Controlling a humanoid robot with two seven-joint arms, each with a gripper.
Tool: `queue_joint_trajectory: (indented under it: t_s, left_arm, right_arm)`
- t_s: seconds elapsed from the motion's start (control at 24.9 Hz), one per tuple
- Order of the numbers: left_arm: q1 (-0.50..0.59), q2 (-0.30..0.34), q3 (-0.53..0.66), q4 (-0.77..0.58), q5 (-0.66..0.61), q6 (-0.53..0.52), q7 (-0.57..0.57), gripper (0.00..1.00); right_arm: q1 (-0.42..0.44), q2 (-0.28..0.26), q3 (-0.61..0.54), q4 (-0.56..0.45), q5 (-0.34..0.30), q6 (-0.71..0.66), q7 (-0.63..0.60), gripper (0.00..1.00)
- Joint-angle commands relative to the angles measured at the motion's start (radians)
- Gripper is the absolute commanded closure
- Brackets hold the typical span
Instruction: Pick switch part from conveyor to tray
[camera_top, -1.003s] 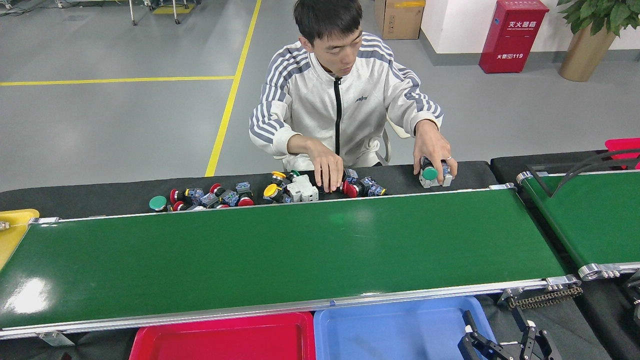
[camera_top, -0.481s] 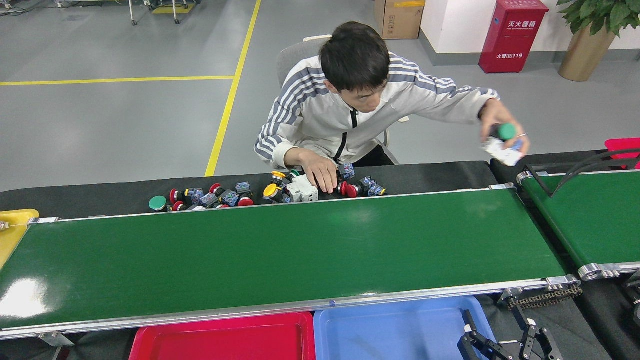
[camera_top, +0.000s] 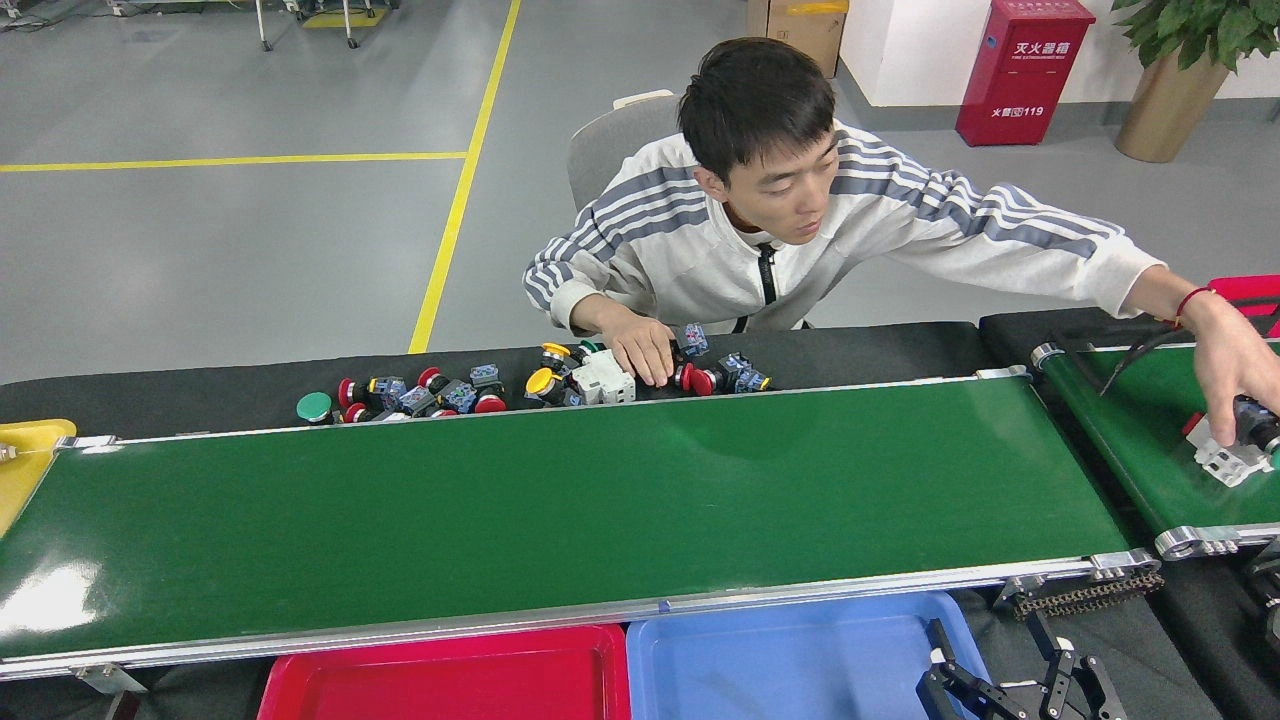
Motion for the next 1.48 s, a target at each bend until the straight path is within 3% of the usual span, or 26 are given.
queue_joint_trajectory:
  t_s: [0.0,0.24,1.08,1.44]
  left_arm:
    - [-0.005,0.011,0.009,-0.007,0.002,-0.007,0.008,0.0]
    - [-0.005,0.008,0.011,-0.009,0.002,-0.001,0.008,0.0]
    - [-0.004,0.008,0.012,-0.012,0.003,0.0,0.008,0.0]
    - [-0.005,0.008,0.012,-0.012,0.003,-0.001,0.008,0.0]
  right_arm:
    - [-0.01,-0.001,-0.002,-0.011,-0.001,-0.006,-0.011,0.01]
    - [-0.01,-0.006,-0.005,-0.006,-0.021,-0.006,-0.068,0.01]
    - [-0.016,-0.012,-0.008,-0.006,-0.019,-0.003,-0.057,0.01]
    - [-0.058,-0.014,-0.008,0.028,-0.016,0.006,-0.022,0.01]
